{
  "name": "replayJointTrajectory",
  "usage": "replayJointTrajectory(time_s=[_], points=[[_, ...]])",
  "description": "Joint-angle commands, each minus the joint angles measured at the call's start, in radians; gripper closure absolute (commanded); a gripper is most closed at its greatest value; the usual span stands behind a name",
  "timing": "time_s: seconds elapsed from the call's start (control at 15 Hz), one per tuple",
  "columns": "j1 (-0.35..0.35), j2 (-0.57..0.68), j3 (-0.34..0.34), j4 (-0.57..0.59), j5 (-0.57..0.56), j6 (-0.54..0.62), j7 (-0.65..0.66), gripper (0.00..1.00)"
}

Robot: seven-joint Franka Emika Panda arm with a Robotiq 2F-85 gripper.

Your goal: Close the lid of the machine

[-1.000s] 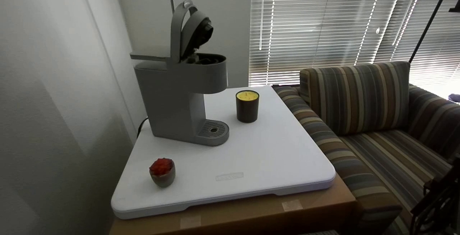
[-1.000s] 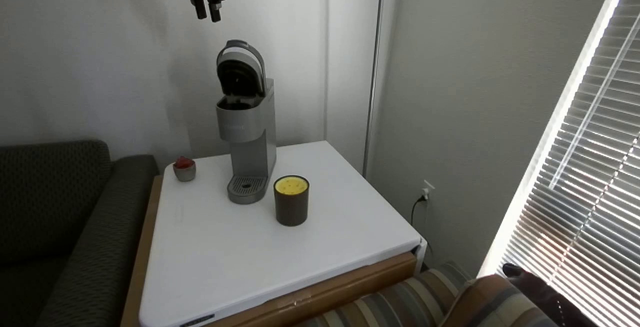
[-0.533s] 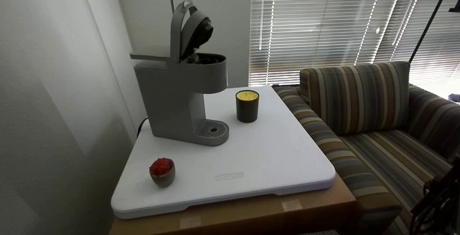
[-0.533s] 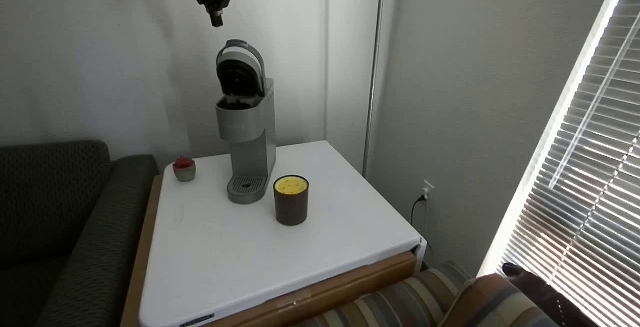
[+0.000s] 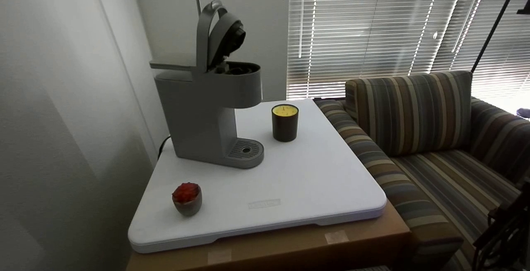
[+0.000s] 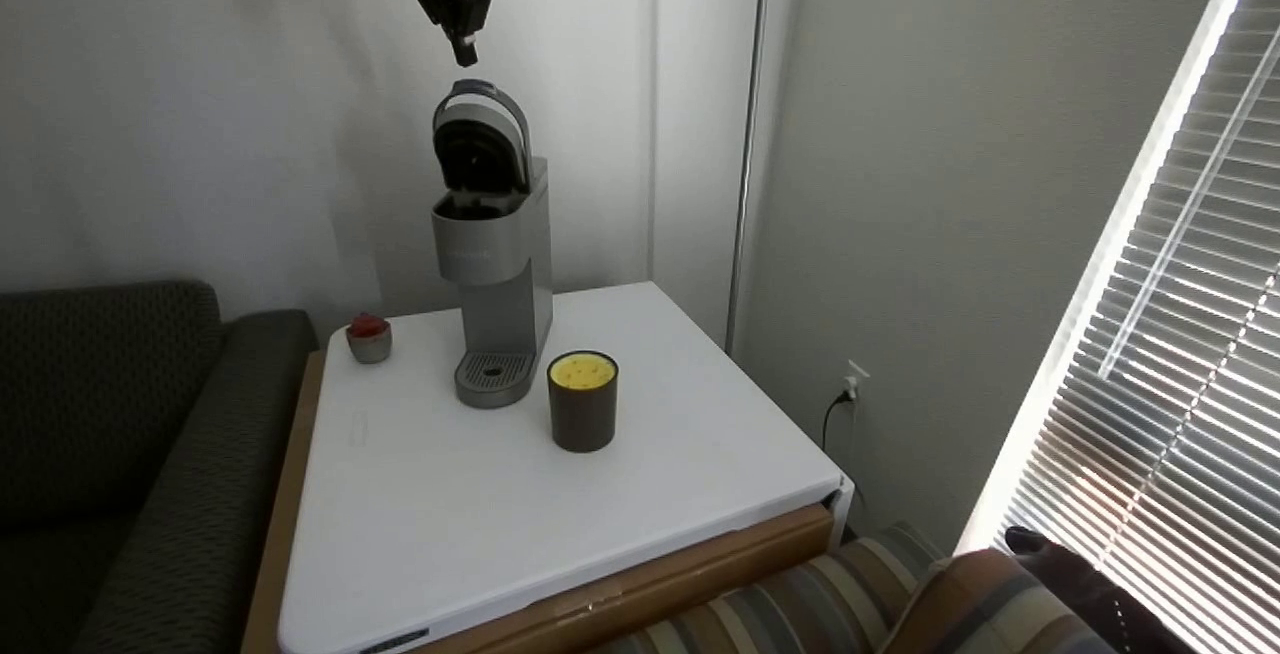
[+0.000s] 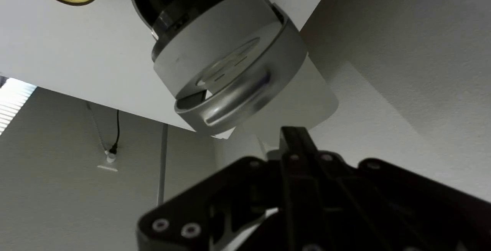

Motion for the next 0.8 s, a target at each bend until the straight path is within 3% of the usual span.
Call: replayJointTrajectory(time_s=[0.0,0.73], points=[[0.01,0.029,-0.026,0.03,-0.026,0.028,0.066,1.0],[0.005,0.023,-0.039,-0.014,-0.053,-0.021,0.226,1.0]])
